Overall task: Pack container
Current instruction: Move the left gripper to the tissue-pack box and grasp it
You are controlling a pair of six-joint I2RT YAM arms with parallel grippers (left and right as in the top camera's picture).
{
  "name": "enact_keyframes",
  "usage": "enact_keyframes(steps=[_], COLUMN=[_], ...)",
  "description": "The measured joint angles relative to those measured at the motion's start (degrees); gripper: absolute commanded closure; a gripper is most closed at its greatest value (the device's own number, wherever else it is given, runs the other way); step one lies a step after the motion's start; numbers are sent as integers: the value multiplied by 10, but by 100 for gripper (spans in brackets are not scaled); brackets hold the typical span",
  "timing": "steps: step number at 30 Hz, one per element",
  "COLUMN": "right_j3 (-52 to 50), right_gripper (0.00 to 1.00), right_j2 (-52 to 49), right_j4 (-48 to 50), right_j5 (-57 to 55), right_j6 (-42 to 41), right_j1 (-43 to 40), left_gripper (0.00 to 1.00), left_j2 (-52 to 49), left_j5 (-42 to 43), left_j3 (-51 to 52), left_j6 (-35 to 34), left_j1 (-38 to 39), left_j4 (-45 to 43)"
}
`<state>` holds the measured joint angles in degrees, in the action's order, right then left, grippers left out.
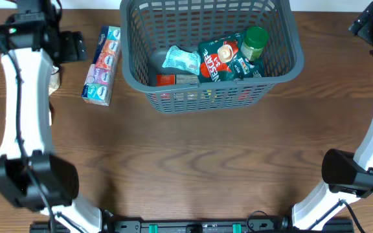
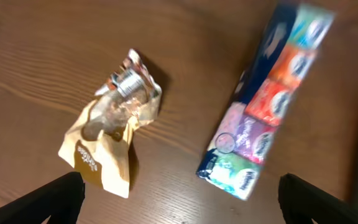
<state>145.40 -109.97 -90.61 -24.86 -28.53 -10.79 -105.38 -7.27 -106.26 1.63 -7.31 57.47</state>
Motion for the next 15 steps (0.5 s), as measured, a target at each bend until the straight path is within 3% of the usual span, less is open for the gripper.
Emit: enact_keyframes(steps=[15], right_j3=[0], right_gripper=[1], right_j2=[0], right_j4=[0], right_j5=[0], right_j6=[0], right_j1=[0], left_gripper=[2], left_j2=[-178], left_j5=[91], left_j3=[1], left_j6=[129], left_j1=[0], left_j4=[-40])
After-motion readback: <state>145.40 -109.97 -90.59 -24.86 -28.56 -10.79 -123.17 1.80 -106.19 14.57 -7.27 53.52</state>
